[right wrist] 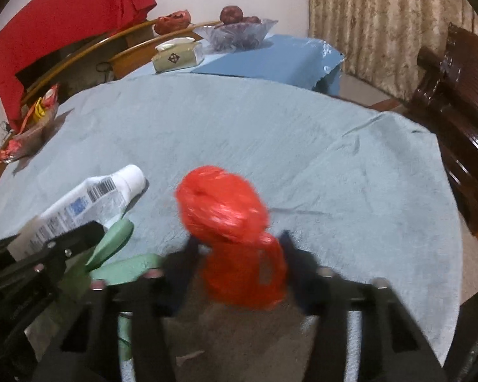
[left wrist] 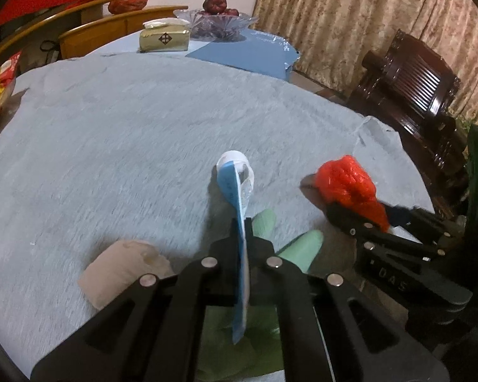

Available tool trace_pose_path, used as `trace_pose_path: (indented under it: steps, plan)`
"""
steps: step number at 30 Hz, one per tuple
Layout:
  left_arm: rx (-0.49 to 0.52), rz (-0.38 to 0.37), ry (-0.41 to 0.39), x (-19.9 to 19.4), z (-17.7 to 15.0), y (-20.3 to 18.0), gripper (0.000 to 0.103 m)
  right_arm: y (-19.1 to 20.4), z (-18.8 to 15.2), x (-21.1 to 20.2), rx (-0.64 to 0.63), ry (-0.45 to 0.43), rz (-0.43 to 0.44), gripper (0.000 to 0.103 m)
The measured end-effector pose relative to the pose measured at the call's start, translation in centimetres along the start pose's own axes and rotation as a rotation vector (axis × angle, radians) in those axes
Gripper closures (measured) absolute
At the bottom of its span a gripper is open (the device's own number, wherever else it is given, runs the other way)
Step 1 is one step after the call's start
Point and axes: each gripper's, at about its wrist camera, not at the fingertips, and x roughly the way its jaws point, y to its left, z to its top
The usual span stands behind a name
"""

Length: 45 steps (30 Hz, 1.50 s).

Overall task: Collect trash
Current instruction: 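Grasp the red plastic bag with the right gripper while the left gripper holds the tube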

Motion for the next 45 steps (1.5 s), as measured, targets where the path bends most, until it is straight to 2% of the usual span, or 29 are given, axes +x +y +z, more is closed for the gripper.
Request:
trace_pose_path:
  steps: [2,4,23,35,45]
  plan:
    - [-0.004,-0.012,-0.023,-0.6,0.1,-0.2,0.102,-0.2,-0.1,-0.6,0.008,-0.007,0.016,0.081]
    - [-0.003,-0.017,-0.042,-1.4,0.0,-0.4,0.102,-0.5,-0.3,-1.6,0.016,-0.023,0.022,0.082]
    - [0.064,-0.056,-0.16,-10.7,-1.0,-5.0,0.102,-0.3,-2.1,-14.5,0.05,-0.207,0.056,0.083]
    - [0.126,-0.069,-0.209,-15.9,-2.8,-8.3,0.102,-1.9,-5.1,-21.5,0.1,-0.27,0.018,0.083]
    - [0.179,-0.117,-0.225,-19.1,-5.4,-11.5,0.102,-3.1,-8.5,-27.0,0.132,-0.325,-0.034,0.083]
